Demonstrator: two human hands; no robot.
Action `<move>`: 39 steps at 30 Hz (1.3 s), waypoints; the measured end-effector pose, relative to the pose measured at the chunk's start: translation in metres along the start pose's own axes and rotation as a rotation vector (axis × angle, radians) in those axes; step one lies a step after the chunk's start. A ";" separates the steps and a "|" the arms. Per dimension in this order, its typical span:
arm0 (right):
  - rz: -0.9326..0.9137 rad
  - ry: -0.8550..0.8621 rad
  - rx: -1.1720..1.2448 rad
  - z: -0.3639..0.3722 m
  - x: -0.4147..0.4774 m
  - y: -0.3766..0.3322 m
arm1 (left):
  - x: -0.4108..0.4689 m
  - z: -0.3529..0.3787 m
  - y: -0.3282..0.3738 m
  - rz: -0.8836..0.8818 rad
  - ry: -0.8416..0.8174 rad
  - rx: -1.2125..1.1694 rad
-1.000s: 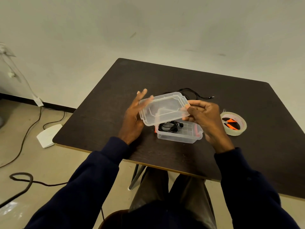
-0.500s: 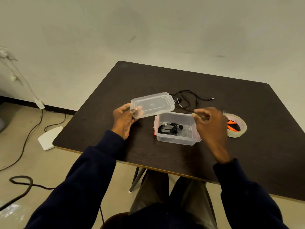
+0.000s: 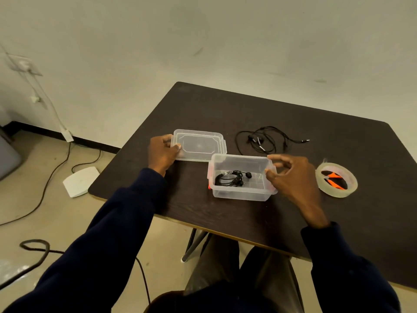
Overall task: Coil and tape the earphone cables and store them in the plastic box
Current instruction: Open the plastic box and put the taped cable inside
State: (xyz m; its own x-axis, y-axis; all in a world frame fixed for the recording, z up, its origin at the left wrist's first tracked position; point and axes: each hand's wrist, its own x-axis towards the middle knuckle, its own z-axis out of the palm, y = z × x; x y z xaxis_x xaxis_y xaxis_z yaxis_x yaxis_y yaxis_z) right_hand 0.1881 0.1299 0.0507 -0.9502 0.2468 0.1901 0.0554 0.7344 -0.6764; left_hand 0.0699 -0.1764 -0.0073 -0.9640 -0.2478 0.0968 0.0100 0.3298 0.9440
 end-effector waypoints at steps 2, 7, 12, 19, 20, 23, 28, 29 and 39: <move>-0.013 -0.014 0.005 0.009 0.002 -0.006 | 0.003 0.004 -0.002 0.075 0.014 0.108; -0.024 -0.021 0.058 0.038 0.000 -0.019 | 0.018 0.011 -0.003 0.105 -0.065 0.191; 0.017 0.036 0.217 0.059 0.008 -0.023 | 0.020 0.002 -0.001 0.212 -0.319 0.115; 0.006 0.118 0.210 0.082 0.036 -0.035 | 0.048 0.006 -0.004 0.288 -0.333 0.264; 0.001 0.130 0.194 0.083 0.041 -0.038 | 0.053 0.007 -0.004 0.291 -0.315 0.271; -0.012 0.131 0.172 0.088 0.057 -0.044 | 0.062 0.008 0.000 0.303 -0.286 0.271; -0.025 0.141 0.140 0.100 0.086 -0.052 | 0.069 0.005 -0.002 0.165 -0.230 0.057; -0.038 0.142 0.147 0.103 0.090 -0.054 | 0.069 0.003 -0.001 0.097 -0.205 -0.034; -0.049 0.232 0.038 0.045 0.073 0.028 | 0.031 -0.004 -0.009 0.055 -0.144 -0.169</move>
State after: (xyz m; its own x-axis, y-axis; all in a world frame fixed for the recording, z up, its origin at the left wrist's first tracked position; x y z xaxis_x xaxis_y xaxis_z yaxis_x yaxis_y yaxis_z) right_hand 0.1070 0.1406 0.0134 -0.8555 0.3530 0.3788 -0.0052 0.7257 -0.6879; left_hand 0.0406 -0.1904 -0.0117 -0.9886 -0.0974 0.1149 0.0962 0.1789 0.9792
